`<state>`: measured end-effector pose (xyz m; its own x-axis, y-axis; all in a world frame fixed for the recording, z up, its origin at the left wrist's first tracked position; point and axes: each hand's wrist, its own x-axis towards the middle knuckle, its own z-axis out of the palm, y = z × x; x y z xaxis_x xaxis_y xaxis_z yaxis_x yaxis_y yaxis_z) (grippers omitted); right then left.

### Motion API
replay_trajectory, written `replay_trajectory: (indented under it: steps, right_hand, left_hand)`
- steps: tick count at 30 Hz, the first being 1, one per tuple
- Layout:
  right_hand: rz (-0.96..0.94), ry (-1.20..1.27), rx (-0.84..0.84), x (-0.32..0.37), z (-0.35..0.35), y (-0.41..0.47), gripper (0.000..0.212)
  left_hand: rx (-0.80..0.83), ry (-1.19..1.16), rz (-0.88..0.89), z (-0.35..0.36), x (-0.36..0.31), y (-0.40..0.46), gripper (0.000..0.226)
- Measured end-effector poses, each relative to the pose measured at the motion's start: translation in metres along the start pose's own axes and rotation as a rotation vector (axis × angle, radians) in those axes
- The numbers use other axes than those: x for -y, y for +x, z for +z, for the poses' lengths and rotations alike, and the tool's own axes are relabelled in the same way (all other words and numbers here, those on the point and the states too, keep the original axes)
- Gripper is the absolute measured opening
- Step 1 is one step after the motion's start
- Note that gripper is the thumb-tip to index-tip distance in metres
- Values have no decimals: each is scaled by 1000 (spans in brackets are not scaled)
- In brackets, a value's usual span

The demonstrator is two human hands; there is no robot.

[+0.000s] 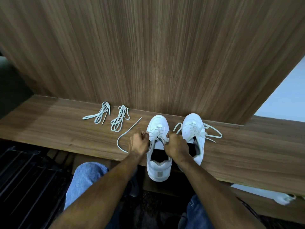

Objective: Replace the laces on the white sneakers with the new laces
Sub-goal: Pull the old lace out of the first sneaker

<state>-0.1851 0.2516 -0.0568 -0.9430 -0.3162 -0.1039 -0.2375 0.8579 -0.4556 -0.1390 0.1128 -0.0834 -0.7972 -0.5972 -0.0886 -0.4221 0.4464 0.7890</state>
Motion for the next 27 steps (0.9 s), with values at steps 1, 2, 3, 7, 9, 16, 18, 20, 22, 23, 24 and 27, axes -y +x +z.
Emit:
replay_trajectory:
  steps: [1, 2, 3, 7, 9, 16, 18, 20, 22, 23, 24, 27]
  right_hand:
    - [-2, -10, -2, 1, -1, 0, 34]
    - [0, -14, 0, 1, -2, -1, 35]
    - [2, -14, 2, 1, -3, -1, 34]
    - [2, -21, 15, 2, -5, -3, 31]
    - [-7, -32, 25, 3, -5, -3, 26]
    - [-14, -32, 21, 0, -5, -4, 30]
    - [-10, -35, 26, 0, -4, -3, 34]
    - [-19, -38, 29, 0, -3, -2, 35]
    - [-23, -40, 25, 1, -3, -2, 34]
    - [-26, -39, 24, 1, -3, -3, 33]
    - [-28, -37, 25, 1, -3, -3, 32]
    - [-24, -41, 35, 3, -5, -4, 30]
  left_hand:
    - [11, 6, 3, 0, -1, -2, 16]
    - [29, 35, 43, 0, -2, -5, 19]
    - [61, 90, 125, -1, -5, -7, 27]
    - [158, 468, 488, -3, -14, -10, 32]
    - [152, 648, 553, -1, -23, -13, 26]
    - [-212, 52, 156, 5, -30, 0, 14]
    - [-370, -161, -55, 0, -23, 9, 21]
    - [-338, -93, -98, -4, -18, 9, 20]
    - [-220, -27, 96, -3, -17, 3, 17]
    - [-169, 47, 247, -1, -16, 0, 21]
    - [-128, 168, 404, 2, -13, -1, 25]
    - [-41, 551, 723, 15, -8, 0, 29]
